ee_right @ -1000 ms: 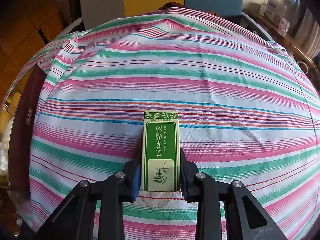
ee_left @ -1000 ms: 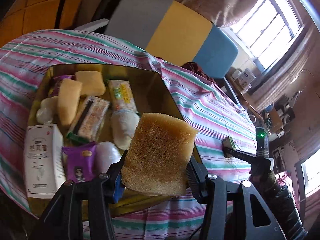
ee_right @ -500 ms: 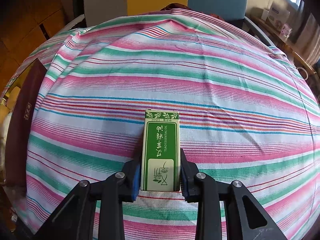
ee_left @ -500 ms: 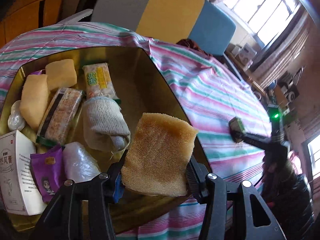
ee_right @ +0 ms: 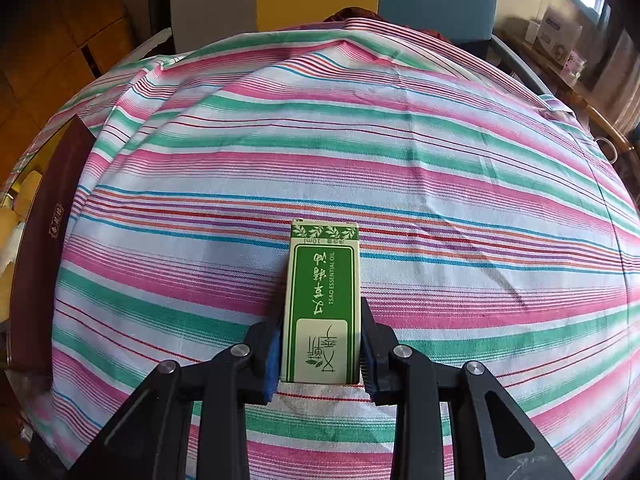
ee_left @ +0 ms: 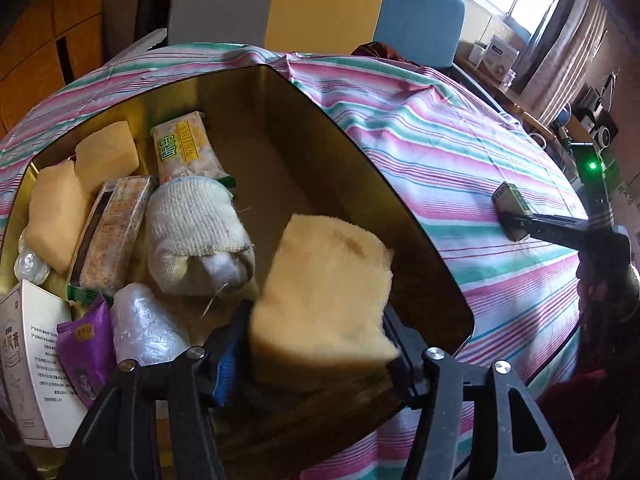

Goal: Organize objects
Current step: 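Carry the sponge cake into the gold tray and open the left tool, then carry the green medicine box into the gold tray and open the right tool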

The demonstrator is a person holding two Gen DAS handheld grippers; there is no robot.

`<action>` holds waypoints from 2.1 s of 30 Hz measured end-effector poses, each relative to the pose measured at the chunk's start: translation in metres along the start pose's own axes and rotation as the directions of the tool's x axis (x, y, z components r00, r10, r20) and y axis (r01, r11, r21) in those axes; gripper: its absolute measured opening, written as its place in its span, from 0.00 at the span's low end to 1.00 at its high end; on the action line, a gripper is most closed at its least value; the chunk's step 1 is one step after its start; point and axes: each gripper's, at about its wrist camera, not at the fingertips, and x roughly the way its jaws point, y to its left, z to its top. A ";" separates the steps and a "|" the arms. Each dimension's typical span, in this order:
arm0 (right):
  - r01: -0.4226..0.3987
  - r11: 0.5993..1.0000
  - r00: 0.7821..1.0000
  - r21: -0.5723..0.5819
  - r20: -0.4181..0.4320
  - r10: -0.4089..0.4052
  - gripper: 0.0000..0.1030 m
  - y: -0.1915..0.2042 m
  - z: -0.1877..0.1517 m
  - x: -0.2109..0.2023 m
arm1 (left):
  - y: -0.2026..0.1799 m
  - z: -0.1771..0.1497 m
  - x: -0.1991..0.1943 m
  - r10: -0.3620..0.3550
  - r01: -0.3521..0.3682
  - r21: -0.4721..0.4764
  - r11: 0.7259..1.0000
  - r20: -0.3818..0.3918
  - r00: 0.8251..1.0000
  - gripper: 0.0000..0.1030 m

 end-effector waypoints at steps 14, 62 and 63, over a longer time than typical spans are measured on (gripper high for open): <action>0.007 1.000 1.000 -0.011 0.003 -0.007 0.32 -0.001 0.002 0.001 | -0.007 -0.003 -0.046 0.089 -0.097 0.041 0.994 0.163 0.983 0.71; -0.144 0.924 0.990 -0.354 -0.049 0.135 0.32 0.297 0.058 0.008 | 0.106 -0.035 -0.121 0.345 -0.265 -0.295 0.918 0.262 0.901 0.71; -0.136 0.923 0.991 -0.360 -0.048 0.127 0.32 0.298 0.057 0.008 | 0.106 -0.035 -0.121 0.356 -0.277 -0.296 0.914 0.260 0.898 0.71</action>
